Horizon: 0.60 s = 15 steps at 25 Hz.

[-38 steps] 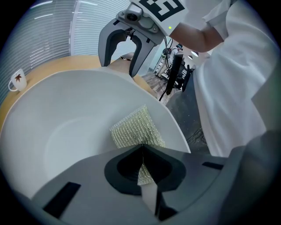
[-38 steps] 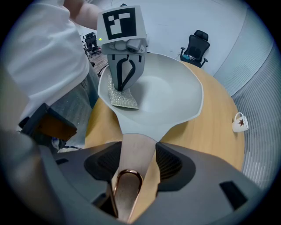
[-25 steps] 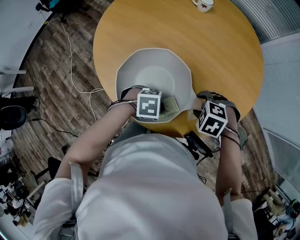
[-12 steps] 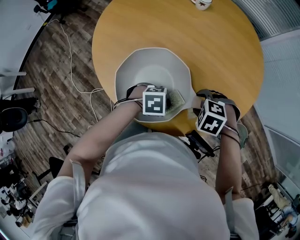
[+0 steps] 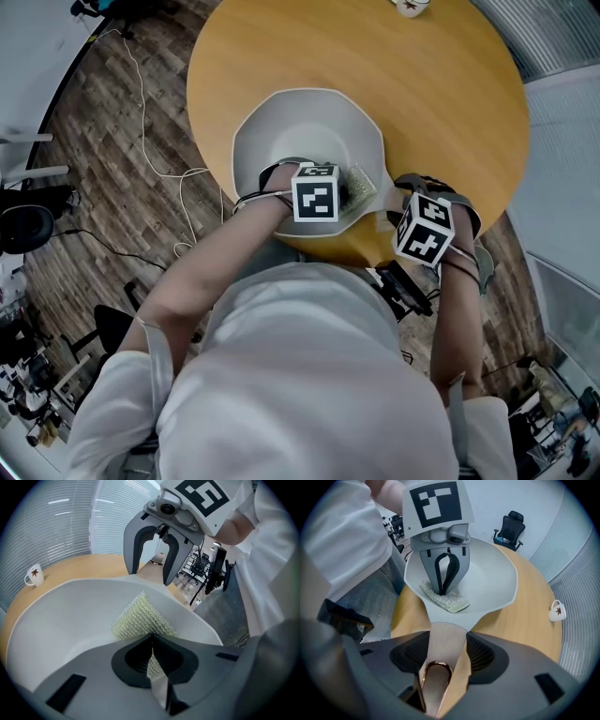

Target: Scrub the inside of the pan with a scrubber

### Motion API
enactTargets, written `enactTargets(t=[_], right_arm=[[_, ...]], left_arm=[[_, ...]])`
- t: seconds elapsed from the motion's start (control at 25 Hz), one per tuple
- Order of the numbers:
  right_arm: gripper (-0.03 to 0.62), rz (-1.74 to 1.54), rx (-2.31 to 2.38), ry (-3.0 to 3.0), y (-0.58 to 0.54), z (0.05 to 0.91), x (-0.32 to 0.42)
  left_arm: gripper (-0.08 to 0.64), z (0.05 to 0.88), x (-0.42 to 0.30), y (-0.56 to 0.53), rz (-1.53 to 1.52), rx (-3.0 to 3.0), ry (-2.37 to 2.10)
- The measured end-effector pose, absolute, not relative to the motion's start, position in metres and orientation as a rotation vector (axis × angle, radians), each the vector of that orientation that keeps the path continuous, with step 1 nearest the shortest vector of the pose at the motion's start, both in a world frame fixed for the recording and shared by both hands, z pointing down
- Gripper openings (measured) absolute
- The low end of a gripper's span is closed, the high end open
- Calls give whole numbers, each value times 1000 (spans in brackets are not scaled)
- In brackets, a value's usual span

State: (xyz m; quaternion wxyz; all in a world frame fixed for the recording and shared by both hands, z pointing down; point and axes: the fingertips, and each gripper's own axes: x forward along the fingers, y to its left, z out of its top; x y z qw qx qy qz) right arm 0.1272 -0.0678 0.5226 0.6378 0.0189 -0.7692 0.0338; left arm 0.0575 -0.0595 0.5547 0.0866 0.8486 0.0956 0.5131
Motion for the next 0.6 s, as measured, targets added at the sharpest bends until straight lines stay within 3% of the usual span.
enactTargets(t=[0.6], right_arm=[[242,65,23,-1751,-63,529,130]], left_arm=[[17,562,62,-59,1495,2525,176]])
